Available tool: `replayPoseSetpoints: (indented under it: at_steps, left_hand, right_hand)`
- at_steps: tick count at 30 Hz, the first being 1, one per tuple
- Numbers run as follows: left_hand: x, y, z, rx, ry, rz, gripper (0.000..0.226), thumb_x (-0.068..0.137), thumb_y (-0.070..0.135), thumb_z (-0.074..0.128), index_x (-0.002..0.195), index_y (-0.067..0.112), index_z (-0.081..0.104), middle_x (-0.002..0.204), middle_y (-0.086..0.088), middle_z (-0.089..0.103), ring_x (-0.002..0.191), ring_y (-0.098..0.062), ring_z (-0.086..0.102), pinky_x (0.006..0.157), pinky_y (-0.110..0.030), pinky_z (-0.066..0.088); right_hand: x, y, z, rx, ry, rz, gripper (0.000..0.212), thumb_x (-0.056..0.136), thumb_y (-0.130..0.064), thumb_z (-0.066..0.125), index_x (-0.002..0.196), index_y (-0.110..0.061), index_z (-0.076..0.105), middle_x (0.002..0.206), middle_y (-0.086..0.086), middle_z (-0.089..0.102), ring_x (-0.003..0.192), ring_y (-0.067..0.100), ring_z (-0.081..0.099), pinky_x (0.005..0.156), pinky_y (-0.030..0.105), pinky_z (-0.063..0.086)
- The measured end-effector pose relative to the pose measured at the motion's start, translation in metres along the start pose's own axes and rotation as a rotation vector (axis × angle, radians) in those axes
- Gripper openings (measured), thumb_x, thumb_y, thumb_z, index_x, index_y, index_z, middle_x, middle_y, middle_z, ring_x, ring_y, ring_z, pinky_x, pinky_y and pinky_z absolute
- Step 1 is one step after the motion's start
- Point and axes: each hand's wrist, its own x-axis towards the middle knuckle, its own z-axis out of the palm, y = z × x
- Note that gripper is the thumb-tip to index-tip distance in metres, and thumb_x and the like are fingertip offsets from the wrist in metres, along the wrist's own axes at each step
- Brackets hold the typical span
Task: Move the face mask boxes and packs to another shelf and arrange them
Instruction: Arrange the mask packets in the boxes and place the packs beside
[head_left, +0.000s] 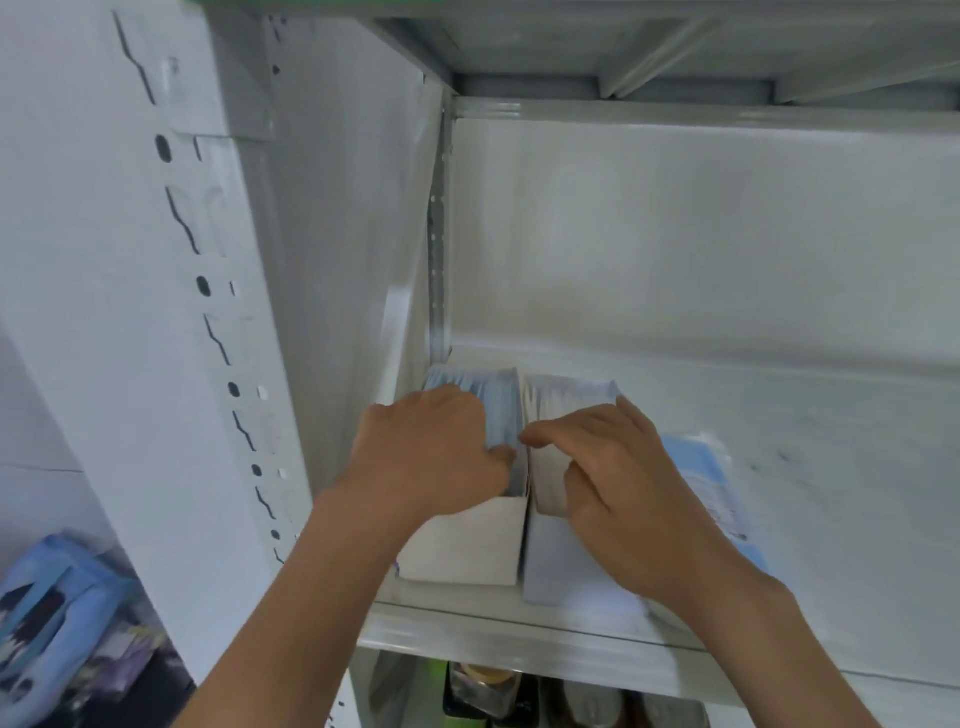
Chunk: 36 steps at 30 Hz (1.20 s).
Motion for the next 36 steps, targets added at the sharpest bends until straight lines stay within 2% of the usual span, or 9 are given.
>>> replayPoseSetpoints:
  at_steps: [7, 14, 16, 18, 22, 24, 27, 31, 36]
  left_hand:
    - [0.011, 0.005, 0.003, 0.054, -0.066, -0.03, 0.049, 0.076, 0.06, 0.065, 0.058, 0.023, 0.041, 0.061, 0.007, 0.043, 0.053, -0.011, 0.041, 0.055, -0.028, 0.03]
    - [0.003, -0.004, 0.014, -0.393, 0.249, -0.131, 0.042, 0.079, 0.025, 0.064, 0.048, 0.014, 0.037, 0.044, 0.006, 0.033, 0.041, -0.015, 0.035, 0.049, -0.027, 0.027]
    - [-0.003, -0.004, 0.015, -0.397, 0.302, -0.117, 0.043, 0.079, 0.029, 0.063, 0.046, 0.015, 0.038, 0.044, 0.008, 0.035, 0.041, -0.013, 0.037, 0.058, -0.027, 0.034]
    - [-0.01, -0.002, 0.018, -0.235, 0.273, -0.112, 0.044, 0.084, 0.046, 0.057, 0.05, 0.017, 0.051, 0.06, 0.01, 0.05, 0.057, -0.012, 0.052, 0.084, -0.038, 0.041]
    - [-0.021, 0.001, 0.017, -0.028, 0.364, -0.069, 0.051, 0.092, 0.063, 0.04, 0.093, 0.024, 0.074, 0.104, 0.001, 0.065, 0.093, -0.025, 0.065, 0.108, -0.059, 0.032]
    - [-0.022, -0.001, 0.019, -0.127, 0.433, 0.104, 0.043, 0.097, 0.046, 0.043, 0.116, 0.018, 0.07, 0.119, -0.004, 0.065, 0.102, -0.028, 0.065, 0.106, -0.056, 0.041]
    - [-0.026, -0.002, 0.025, -0.241, 0.292, 0.262, 0.032, 0.1, 0.029, 0.04, 0.106, 0.017, 0.07, 0.103, 0.001, 0.068, 0.089, -0.021, 0.065, 0.085, -0.041, 0.054]
    - [-0.024, -0.007, 0.033, -0.22, 0.338, 0.211, 0.024, 0.099, 0.021, 0.048, 0.085, 0.015, 0.067, 0.088, 0.002, 0.062, 0.073, -0.018, 0.059, 0.071, -0.037, 0.053]
    - [-0.017, -0.004, 0.026, -0.221, 0.315, 0.171, 0.018, 0.094, 0.026, 0.056, 0.097, 0.018, 0.072, 0.101, 0.002, 0.061, 0.086, -0.019, 0.062, 0.079, -0.035, 0.051]
  right_hand:
    - [0.0, -0.002, 0.004, -0.063, -0.024, 0.0, 0.065, 0.074, -0.02, 0.022, 0.117, -0.024, 0.07, 0.112, -0.009, 0.068, 0.11, 0.016, 0.055, 0.117, 0.053, 0.027]
    - [-0.001, -0.003, 0.004, -0.118, -0.059, 0.003, 0.057, 0.087, -0.028, 0.022, 0.117, -0.031, 0.07, 0.116, -0.015, 0.062, 0.108, 0.013, 0.052, 0.117, 0.046, 0.025]
    - [-0.001, -0.004, 0.004, -0.136, -0.06, 0.008, 0.054, 0.09, -0.029, 0.023, 0.117, -0.031, 0.069, 0.116, -0.015, 0.062, 0.108, 0.013, 0.052, 0.116, 0.045, 0.025]
    - [0.0, -0.005, 0.004, -0.151, -0.076, 0.012, 0.052, 0.091, -0.029, 0.024, 0.121, -0.031, 0.067, 0.118, -0.015, 0.061, 0.11, 0.012, 0.051, 0.117, 0.044, 0.025]
    - [0.001, -0.005, 0.003, -0.171, -0.095, 0.021, 0.044, 0.094, -0.03, 0.03, 0.125, -0.03, 0.062, 0.119, -0.013, 0.061, 0.113, 0.013, 0.051, 0.115, 0.046, 0.027]
    - [0.001, -0.006, 0.003, -0.185, -0.102, 0.024, 0.046, 0.096, -0.034, 0.026, 0.123, -0.031, 0.063, 0.12, -0.014, 0.06, 0.113, 0.014, 0.05, 0.114, 0.047, 0.028]
    - [0.001, -0.006, 0.003, -0.206, -0.134, 0.019, 0.051, 0.097, -0.039, 0.021, 0.123, -0.037, 0.065, 0.124, -0.016, 0.057, 0.116, 0.013, 0.048, 0.115, 0.049, 0.026]
    - [0.001, -0.005, 0.0, -0.238, -0.186, 0.034, 0.049, 0.099, -0.042, 0.023, 0.13, -0.047, 0.061, 0.145, -0.013, 0.045, 0.133, 0.017, 0.034, 0.118, 0.053, 0.017]
    - [0.003, -0.007, -0.002, -0.178, -0.198, 0.02, 0.058, 0.094, -0.043, 0.015, 0.133, -0.05, 0.057, 0.155, -0.012, 0.035, 0.142, 0.016, 0.021, 0.12, 0.055, 0.009]
